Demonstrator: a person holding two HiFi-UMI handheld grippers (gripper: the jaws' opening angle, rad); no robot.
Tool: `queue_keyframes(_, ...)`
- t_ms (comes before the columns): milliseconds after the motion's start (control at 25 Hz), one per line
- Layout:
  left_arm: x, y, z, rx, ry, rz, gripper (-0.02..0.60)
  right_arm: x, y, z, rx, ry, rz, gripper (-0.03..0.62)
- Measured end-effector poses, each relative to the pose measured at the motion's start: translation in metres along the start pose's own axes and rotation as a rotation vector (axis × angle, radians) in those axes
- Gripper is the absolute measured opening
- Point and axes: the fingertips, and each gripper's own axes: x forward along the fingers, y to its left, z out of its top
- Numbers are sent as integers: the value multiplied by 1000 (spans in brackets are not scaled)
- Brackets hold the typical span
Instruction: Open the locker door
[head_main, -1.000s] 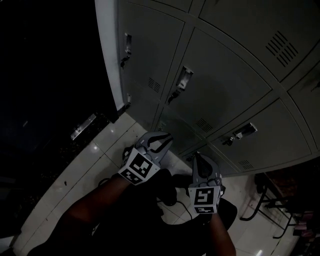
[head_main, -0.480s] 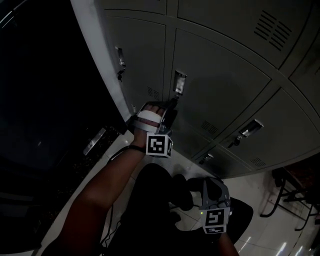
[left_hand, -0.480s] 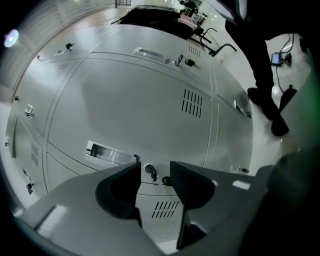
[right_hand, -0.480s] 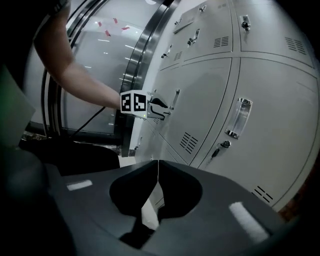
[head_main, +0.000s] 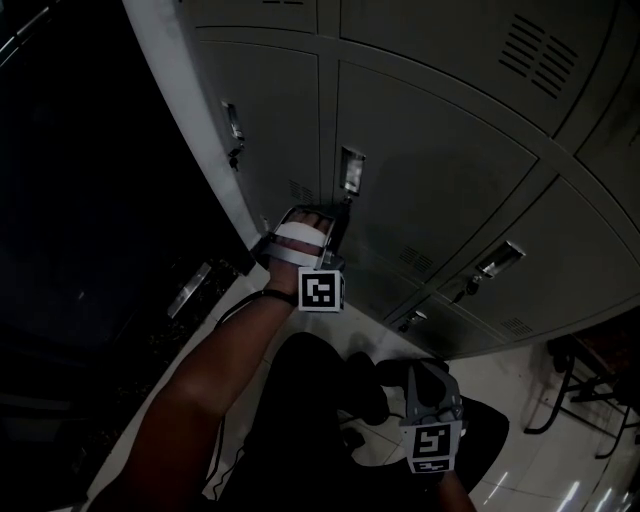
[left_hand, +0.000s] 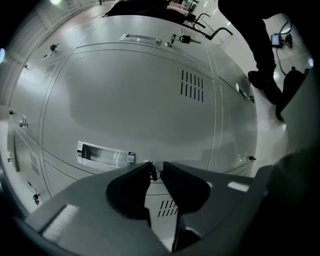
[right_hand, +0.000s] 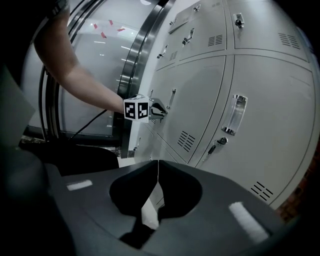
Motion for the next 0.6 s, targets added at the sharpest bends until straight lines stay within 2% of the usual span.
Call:
queue_keyframes(240, -15, -7, -8, 33, 42, -15, 92, -5, 1, 3, 1, -12, -5, 8)
queue_keyframes(600, -40, -10, -1, 15, 29, -38, 87, -13, 6, 4, 3, -29, -8, 8)
